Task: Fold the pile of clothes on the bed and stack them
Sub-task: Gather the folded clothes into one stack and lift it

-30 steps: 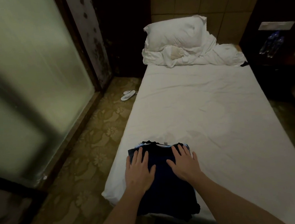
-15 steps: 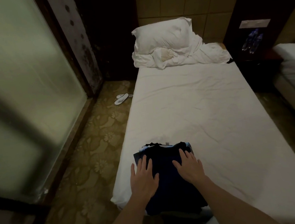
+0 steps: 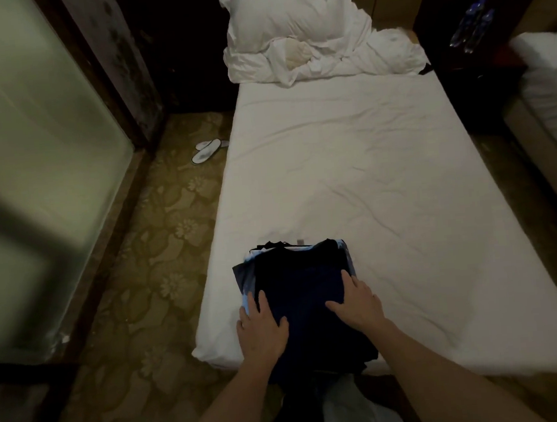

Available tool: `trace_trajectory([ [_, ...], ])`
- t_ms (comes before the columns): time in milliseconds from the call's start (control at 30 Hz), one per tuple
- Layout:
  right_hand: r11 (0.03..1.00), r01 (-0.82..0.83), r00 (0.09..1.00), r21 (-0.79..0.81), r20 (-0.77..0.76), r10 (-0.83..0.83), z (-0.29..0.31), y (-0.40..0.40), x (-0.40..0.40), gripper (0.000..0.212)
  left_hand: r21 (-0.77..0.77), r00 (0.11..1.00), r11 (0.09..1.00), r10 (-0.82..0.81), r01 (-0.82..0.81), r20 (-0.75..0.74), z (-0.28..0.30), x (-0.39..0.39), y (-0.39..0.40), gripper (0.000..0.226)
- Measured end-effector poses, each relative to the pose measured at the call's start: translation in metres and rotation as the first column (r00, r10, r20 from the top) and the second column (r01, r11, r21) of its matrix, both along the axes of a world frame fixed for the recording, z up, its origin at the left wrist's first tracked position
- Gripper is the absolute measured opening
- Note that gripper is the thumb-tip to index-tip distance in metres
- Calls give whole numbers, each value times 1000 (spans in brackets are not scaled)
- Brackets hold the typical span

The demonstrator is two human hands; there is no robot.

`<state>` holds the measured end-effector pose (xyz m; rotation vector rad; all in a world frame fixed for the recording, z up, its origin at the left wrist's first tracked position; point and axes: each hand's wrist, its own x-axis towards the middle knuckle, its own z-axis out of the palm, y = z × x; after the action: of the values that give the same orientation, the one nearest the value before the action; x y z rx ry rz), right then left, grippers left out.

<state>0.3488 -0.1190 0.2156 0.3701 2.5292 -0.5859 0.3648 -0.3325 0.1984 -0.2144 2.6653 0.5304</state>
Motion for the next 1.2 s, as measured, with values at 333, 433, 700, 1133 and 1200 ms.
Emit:
trace_trajectory([
  [333,857,443,897,-265,138,-421,-98,18,-20,149,187,870,858,431,-477,239,-70,-37,5,109],
  [433,801,527,850,-285,183,-494,-107,18,-34,152,291,800,749,522,-596,295,-88,-49,4,108],
  [700,663,669,742,-335,342,-576,-130,35,-56,126,242,734,694,620,-678,277,-115,-70,3,56],
  [1133,749,487,856,-449,77,-511,-131,26,-40,54,422,863,778,505,-465,20,-99,-45,43,23],
  [1200,719,475,852,-507,58,-521,-126,18,-34,57,466,822,714,567,-523,53,-95,-46,43,30],
])
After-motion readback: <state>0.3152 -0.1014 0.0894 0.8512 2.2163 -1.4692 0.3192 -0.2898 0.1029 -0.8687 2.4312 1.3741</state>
